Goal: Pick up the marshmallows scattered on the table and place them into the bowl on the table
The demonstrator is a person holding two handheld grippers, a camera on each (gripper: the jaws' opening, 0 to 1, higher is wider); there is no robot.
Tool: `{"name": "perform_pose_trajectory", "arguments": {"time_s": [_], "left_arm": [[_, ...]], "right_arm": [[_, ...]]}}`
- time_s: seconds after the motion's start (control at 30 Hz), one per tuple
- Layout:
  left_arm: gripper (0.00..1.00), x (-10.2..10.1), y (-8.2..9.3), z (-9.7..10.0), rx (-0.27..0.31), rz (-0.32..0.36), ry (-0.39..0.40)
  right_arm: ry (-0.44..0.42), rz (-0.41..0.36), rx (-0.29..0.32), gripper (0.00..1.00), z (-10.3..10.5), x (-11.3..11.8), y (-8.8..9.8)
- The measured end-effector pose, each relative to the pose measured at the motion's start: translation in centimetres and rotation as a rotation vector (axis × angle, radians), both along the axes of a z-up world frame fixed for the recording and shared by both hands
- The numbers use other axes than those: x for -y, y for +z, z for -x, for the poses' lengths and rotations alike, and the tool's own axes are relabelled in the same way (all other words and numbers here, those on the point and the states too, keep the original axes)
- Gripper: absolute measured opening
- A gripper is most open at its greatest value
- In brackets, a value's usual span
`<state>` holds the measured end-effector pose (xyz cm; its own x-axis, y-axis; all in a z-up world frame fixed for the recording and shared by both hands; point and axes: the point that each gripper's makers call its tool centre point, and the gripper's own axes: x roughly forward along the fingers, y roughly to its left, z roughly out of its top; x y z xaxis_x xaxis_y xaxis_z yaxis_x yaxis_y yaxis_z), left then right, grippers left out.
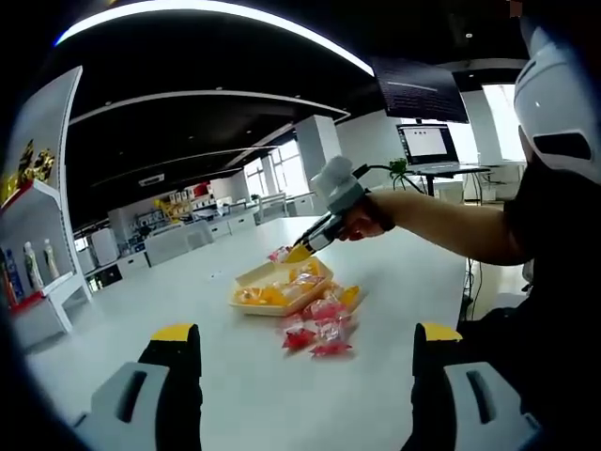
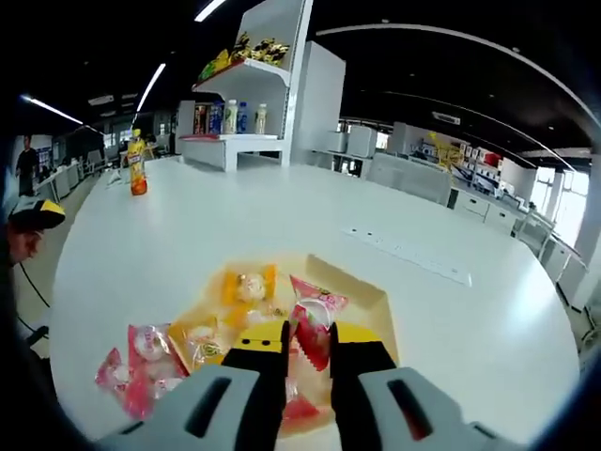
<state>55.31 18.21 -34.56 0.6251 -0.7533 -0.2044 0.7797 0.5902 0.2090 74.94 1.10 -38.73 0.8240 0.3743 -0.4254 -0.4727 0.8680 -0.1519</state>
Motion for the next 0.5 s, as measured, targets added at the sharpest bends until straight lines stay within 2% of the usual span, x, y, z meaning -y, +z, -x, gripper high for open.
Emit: {"name": "perform_pose_trajectory", "arguments": {"time_s": [0.27, 0.5], "left_arm": [[0.93, 0.0, -0.2, -0.1, -0.005, -0.004, 0.001], [0.93, -0.3, -0.1, -0.1, -0.006, 0.000, 0.005]], "right_arm": [[-0.012, 0.031, -0.002, 0.16, -2.5, -0.1, -0.9], [-0.011, 0.040, -0.028, 0.16, -2.7, -0.3, -2.2]]}}
